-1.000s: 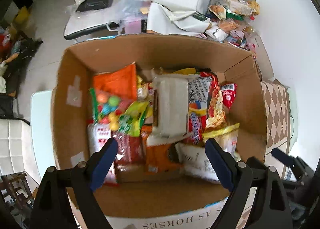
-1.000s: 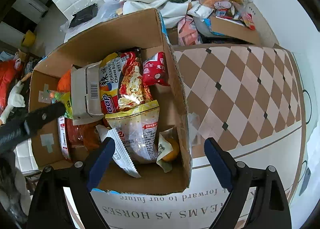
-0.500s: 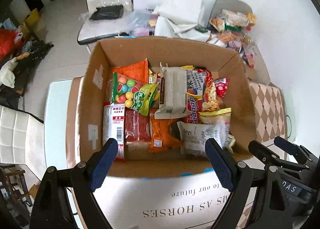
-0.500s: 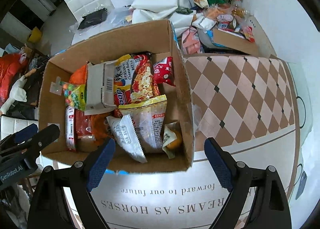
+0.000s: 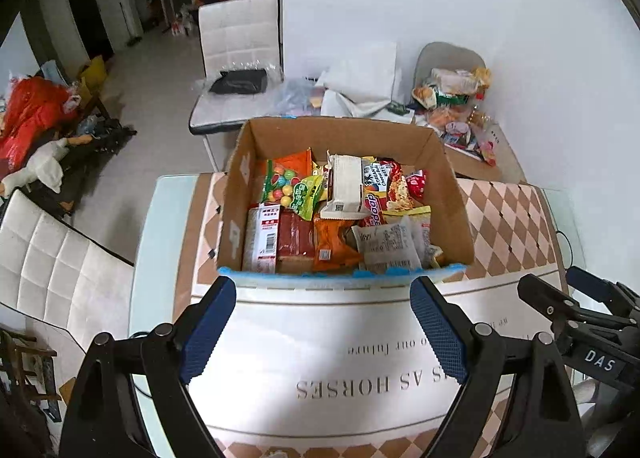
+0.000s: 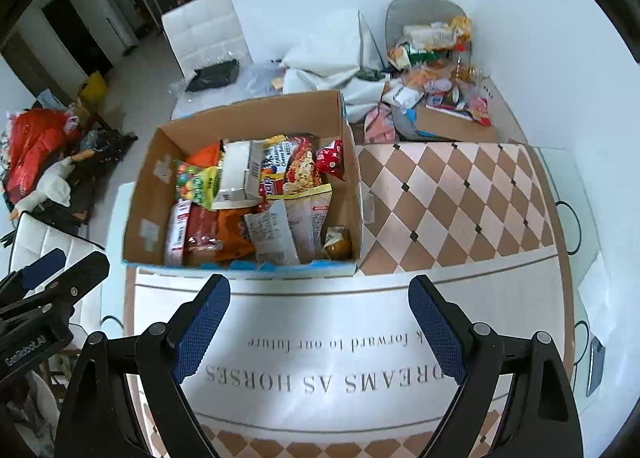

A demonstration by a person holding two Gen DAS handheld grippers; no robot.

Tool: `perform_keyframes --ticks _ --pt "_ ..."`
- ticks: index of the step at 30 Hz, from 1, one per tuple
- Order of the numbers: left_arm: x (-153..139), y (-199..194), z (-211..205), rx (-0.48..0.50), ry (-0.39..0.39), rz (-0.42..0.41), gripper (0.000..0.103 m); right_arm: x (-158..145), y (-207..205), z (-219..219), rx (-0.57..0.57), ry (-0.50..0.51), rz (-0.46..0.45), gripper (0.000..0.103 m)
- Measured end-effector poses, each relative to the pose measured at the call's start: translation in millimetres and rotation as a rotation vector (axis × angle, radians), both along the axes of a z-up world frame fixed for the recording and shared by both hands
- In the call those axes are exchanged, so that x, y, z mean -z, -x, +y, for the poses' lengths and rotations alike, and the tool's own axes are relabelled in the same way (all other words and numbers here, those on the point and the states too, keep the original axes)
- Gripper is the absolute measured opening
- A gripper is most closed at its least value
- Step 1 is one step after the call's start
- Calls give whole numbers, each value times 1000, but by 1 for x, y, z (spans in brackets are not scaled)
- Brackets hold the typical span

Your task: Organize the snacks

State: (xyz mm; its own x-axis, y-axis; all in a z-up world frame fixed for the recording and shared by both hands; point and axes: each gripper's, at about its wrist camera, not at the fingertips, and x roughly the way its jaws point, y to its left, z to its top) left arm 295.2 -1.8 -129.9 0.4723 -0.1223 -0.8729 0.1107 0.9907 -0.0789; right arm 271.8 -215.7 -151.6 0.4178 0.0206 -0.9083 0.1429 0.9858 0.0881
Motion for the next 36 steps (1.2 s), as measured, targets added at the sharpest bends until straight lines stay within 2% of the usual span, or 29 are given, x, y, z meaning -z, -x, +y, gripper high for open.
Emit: perform_keyframes --ticks 10,20,25,29,30,32,36 --pt "-50 79 0 19 16 -70 89 -57 92 18 -46 24 -100 93" --pt "-88 131 4 23 66 -115 89 -108 158 22 -76 23 -160 93" --pt "-99 141 6 23 53 -143 89 -121 174 28 -102 24 -171 93" --pt "-96 135 8 3 46 -147 89 -123 173 31 -102 28 -183 95" --pt "-95 132 9 -5 43 -148 90 -123 171 31 -97 21 -190 97" --pt "-92 128 13 -22 40 -155 100 -121 166 30 -89 18 -207 98" --pt "-89 118 18 -52 25 -189 102 -116 151 31 -69 38 -230 98"
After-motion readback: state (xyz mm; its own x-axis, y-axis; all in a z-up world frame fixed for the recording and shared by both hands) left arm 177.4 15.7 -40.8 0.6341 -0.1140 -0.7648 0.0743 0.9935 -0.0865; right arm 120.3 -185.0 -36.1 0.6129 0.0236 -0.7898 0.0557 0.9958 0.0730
